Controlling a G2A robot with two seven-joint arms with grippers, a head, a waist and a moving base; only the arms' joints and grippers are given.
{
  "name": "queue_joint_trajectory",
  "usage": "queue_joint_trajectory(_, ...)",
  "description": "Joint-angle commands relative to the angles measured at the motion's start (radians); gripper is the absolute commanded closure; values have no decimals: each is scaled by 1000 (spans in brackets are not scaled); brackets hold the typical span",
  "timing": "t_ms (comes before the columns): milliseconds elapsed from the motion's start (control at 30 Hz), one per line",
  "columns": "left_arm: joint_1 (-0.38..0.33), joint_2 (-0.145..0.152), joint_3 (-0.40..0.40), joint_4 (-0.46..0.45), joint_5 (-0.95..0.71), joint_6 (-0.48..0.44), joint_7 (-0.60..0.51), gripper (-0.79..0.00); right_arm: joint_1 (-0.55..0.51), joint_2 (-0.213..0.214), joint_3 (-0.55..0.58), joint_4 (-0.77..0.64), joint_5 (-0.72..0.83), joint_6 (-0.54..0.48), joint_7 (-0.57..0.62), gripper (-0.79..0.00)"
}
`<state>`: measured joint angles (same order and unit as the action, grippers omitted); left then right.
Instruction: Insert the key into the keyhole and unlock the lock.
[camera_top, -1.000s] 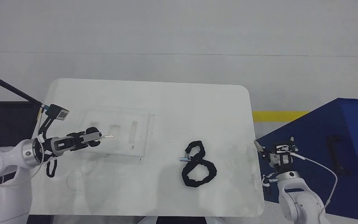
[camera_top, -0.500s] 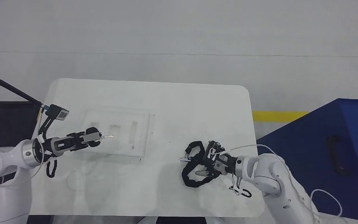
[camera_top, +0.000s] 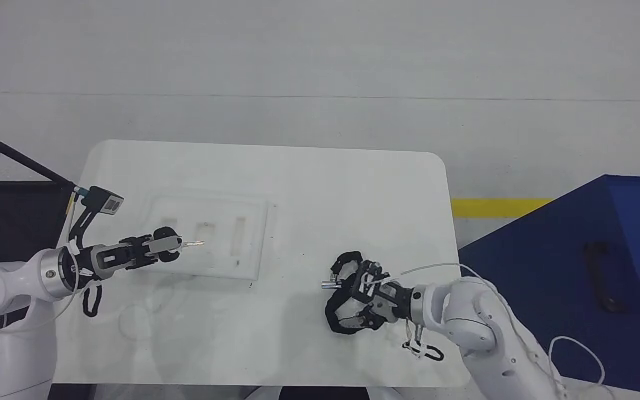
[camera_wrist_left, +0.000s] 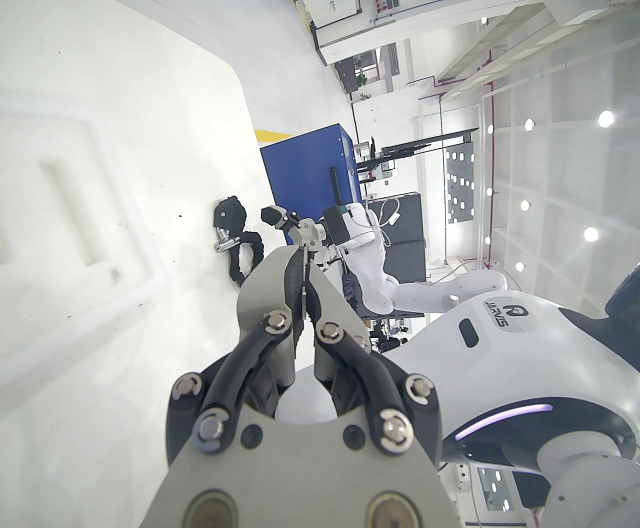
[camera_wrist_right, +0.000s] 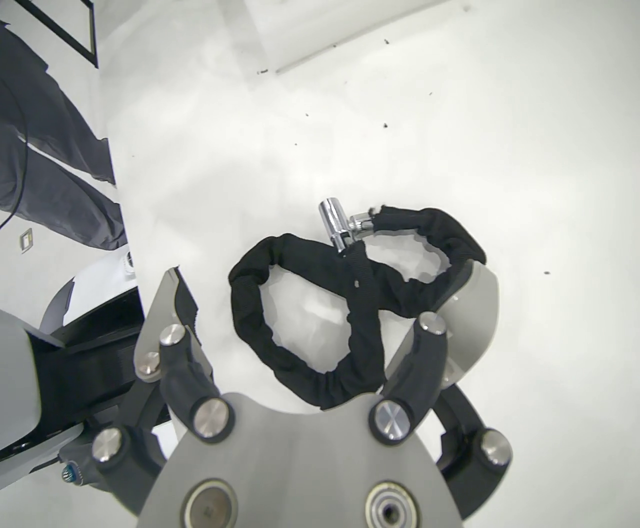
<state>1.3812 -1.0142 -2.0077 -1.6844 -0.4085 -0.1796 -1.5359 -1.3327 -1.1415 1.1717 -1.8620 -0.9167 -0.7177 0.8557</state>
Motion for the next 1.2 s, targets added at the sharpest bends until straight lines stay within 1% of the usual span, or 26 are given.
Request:
queue_joint_trajectory(0,0,0,0,0,0,0,0,0,32,-1,-21,5,23,24,55,-785)
queue_joint_trajectory(133,0,0,0,0,0,0,0,0,78,-7,-75,15,-1,92,103,-785)
queue_joint_trajectory(333,0,0,0,0,0,0,0,0,144,-17,-160,56,-45,133,154,-785)
queue_joint_trajectory(467,0,0,0,0,0,0,0,0,168,-20,-180,75,-69,181,165,-785)
queue_joint_trajectory(700,0,0,0,0,0,0,0,0,199,-28,-243,94,-140,231,200,-785)
queue_joint_trajectory(733,0,0,0,0,0,0,0,0,204,-29,-249,97,-149,238,200,-708)
queue_joint_trajectory(800,0,0,0,0,0,0,0,0,209,-30,-256,104,-154,251,198,-656)
queue_joint_trajectory(833,0,0,0,0,0,0,0,0,212,-31,-259,106,-158,255,198,-646)
queue_joint_trajectory(867,0,0,0,0,0,0,0,0,213,-31,-261,109,-160,260,199,-548)
queue_joint_trajectory(900,0,0,0,0,0,0,0,0,215,-31,-263,110,-162,263,198,-422)
queue_joint_trajectory(933,0,0,0,0,0,0,0,0,216,-31,-264,112,-162,264,197,-360)
queue_joint_trajectory(1000,0,0,0,0,0,0,0,0,217,-31,-267,117,-171,272,196,-323)
queue_joint_trajectory(1033,0,0,0,0,0,0,0,0,218,-32,-269,118,-174,275,194,-286)
queue_joint_trajectory(1067,0,0,0,0,0,0,0,0,219,-32,-271,121,-177,278,192,-215)
queue_joint_trajectory(1100,0,0,0,0,0,0,0,0,221,-32,-270,125,-182,287,191,-182)
queue_joint_trajectory(1167,0,0,0,0,0,0,0,0,222,-33,-273,130,-187,295,188,-191)
